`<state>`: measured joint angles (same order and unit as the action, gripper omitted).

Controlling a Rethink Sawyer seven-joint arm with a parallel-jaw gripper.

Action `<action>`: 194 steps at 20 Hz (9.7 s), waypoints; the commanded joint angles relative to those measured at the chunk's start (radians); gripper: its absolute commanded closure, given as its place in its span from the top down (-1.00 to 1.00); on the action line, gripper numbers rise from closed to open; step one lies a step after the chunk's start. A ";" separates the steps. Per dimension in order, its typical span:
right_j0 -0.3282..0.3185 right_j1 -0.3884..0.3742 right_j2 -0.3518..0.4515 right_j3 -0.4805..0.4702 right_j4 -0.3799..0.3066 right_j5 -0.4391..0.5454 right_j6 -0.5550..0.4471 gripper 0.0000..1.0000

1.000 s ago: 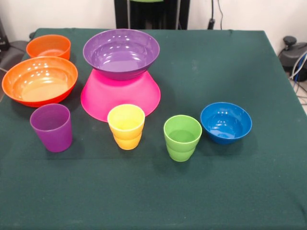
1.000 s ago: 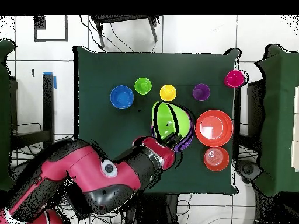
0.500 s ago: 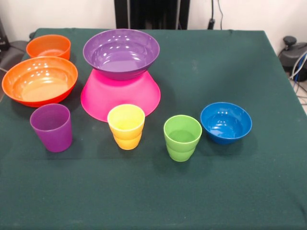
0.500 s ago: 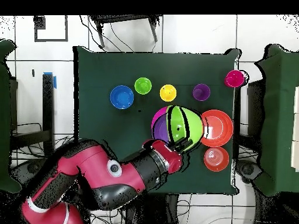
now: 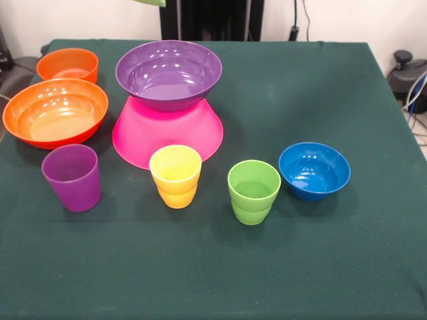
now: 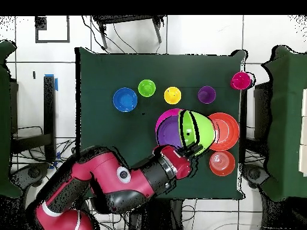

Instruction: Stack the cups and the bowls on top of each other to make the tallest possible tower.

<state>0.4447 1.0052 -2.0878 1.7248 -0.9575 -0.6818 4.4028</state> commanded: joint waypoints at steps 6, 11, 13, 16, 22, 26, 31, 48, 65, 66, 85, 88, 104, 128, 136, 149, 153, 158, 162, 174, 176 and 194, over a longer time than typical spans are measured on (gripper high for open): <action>0.036 0.055 0.182 -0.118 0.057 0.248 0.340 -1.00; 0.055 0.040 0.248 -0.138 0.046 0.337 0.334 -1.00; 0.069 0.023 0.288 -0.152 0.038 0.378 0.330 -1.00; 0.085 -0.003 0.340 -0.163 0.025 0.428 0.326 -1.00; 0.110 -0.041 0.419 -0.178 -0.004 0.504 0.319 -1.00; 0.124 -0.072 0.477 -0.182 -0.029 0.554 0.313 -1.00; 0.265 -0.657 0.928 -0.393 0.359 1.143 -0.633 -1.00; 0.268 -0.569 0.892 -0.418 0.402 1.181 -0.578 -1.00; 0.277 -0.491 0.853 -0.423 0.376 1.271 -0.563 -1.00; 0.280 -0.486 0.849 -0.415 0.367 1.273 -0.563 -1.00; 0.271 -0.451 0.889 -0.478 0.426 1.392 -0.580 -1.00; 0.271 -0.443 0.894 -0.506 0.441 1.439 -0.593 -1.00; 0.258 -0.366 0.897 -0.598 0.484 1.549 -0.502 -1.00; 0.233 -0.258 0.827 -0.653 0.508 1.642 -0.456 -1.00; 0.248 -0.276 0.846 -0.654 0.533 1.643 -0.485 -1.00; 0.243 -0.252 0.845 -0.675 0.554 1.673 -0.478 -1.00; 0.250 -0.241 0.848 -0.675 0.561 1.678 -0.488 -1.00; 0.270 -0.235 0.855 -0.667 0.567 1.689 -0.510 -1.00; 0.279 -0.229 0.859 -0.669 0.575 1.713 -0.518 -1.00; 0.276 -0.212 0.849 -0.674 0.559 1.758 -0.525 -1.00; 0.271 -0.205 0.844 -0.683 0.559 1.765 -0.519 -1.00; 0.284 -0.193 0.868 -0.705 0.597 1.814 -0.533 -1.00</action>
<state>0.7141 0.7815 -1.3490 1.1837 -0.4176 1.0551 3.9035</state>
